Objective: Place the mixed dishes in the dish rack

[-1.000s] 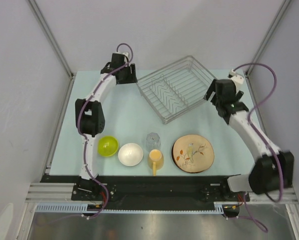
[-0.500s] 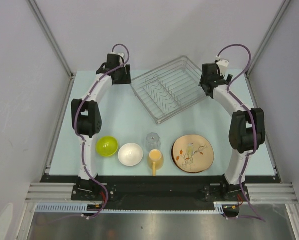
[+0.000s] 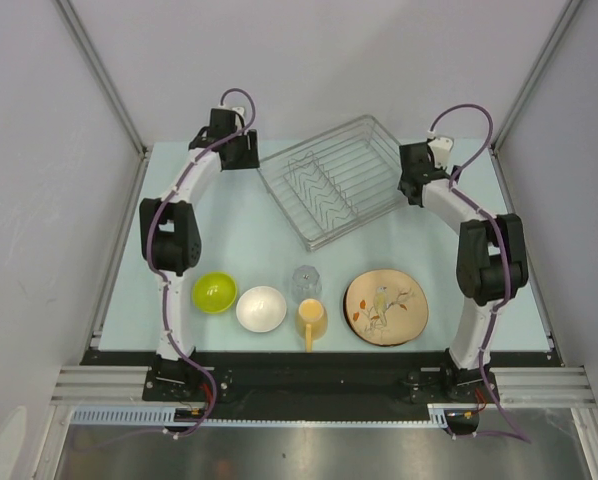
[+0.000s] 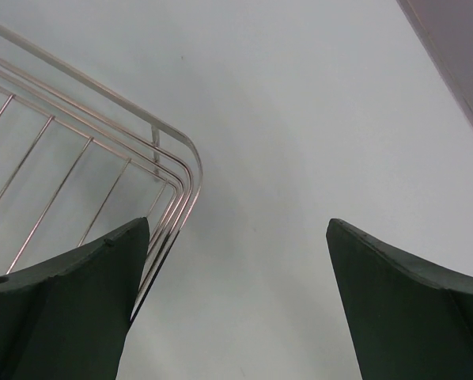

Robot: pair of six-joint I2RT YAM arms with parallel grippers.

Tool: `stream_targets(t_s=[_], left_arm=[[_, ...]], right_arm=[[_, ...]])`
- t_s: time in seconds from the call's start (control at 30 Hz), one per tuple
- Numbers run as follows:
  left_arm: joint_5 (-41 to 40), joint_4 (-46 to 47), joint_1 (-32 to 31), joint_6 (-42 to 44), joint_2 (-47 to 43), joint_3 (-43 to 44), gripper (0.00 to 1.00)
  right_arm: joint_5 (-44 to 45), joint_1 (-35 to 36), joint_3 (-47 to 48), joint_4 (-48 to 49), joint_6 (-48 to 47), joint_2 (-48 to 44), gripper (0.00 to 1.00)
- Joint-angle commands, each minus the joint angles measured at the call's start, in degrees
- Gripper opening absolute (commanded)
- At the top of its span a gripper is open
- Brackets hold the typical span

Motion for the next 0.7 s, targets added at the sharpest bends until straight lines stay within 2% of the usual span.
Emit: stream_targets(t_s=[0.0,0.23,0.5,0.67], left_arm=[[-5.27,-3.69,2.40,2.62,-0.51,3.72,0.68],[-5.97,-3.96,2.58,2.36,1.34,7.16,0.68],[-5.44,-6.86,2.31,1.74,7.40,18.22,0.69],[-4.22,-6.24,1.17,2.88,7.32,20.16,0.72]], right_arm=[[2.95,2.48,-6.02,-3.44,0.95,-6.07,1.00],[1.54,9.33,-14.02,-5.64,5.60,-14.24,1.00],[-1.62,17.25,-17.62,-9.51,12.46,-15.92,1.00],[-3.20,22.96,-17.36,-11.09,14.65,-16.62,1.00]])
